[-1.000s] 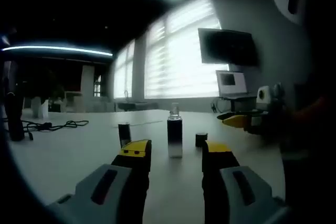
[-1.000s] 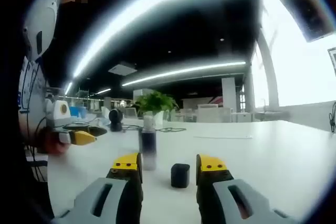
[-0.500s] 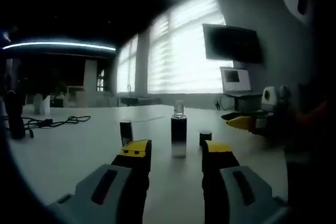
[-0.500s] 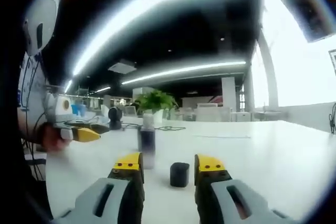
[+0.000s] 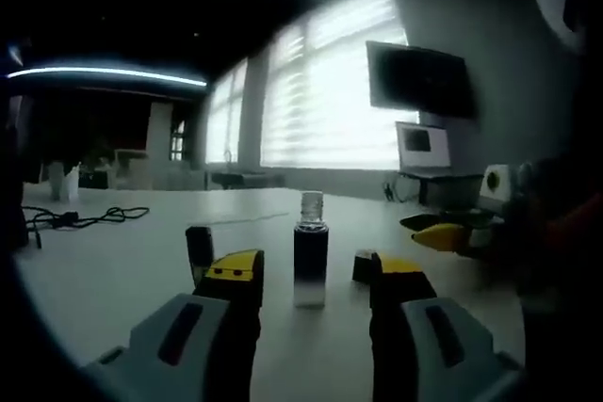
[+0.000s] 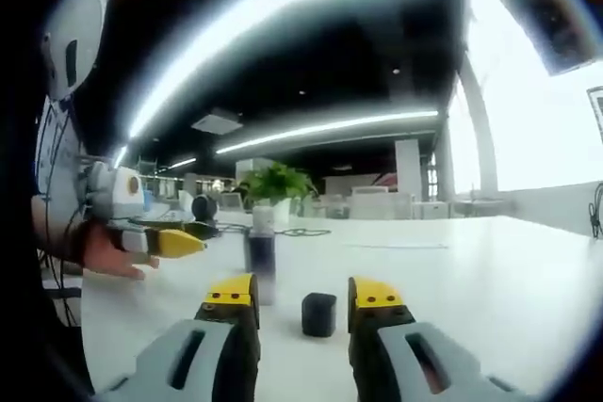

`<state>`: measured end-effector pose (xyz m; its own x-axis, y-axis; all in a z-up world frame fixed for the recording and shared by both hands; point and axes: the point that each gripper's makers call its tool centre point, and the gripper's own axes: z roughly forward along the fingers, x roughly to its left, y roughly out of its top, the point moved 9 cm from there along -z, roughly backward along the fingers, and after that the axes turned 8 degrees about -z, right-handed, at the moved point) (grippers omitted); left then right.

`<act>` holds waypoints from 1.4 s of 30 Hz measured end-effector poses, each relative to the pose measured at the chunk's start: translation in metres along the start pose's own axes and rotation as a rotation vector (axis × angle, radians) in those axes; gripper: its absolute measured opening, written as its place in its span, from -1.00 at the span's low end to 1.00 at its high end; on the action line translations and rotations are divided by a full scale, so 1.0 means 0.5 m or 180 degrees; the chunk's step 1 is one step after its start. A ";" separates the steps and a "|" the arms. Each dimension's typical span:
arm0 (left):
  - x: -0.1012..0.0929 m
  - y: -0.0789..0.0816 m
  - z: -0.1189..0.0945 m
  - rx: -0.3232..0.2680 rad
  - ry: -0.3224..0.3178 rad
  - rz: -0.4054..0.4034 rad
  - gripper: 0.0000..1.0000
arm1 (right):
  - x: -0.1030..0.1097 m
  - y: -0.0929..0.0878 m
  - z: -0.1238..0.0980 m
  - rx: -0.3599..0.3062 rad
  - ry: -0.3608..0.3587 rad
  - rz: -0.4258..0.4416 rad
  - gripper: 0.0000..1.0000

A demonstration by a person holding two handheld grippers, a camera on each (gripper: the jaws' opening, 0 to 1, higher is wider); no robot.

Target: Pick up cosmetic bottle twist off cap place on table pick up cap screw tight cap place on table

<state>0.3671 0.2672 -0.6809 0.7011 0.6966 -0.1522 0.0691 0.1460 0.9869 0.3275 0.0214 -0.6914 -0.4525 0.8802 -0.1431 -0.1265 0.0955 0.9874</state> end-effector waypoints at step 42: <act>0.016 -0.025 0.165 0.0117 -0.0066 -0.0031 -0.61 | -0.004 -0.006 0.002 0.0036 -0.0002 -0.0039 -0.41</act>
<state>0.4303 0.2129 -0.6901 0.7147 0.6806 -0.1610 0.1019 0.1265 0.9867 0.3296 0.0198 -0.6941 -0.4504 0.8793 -0.1551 -0.1220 0.1115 0.9862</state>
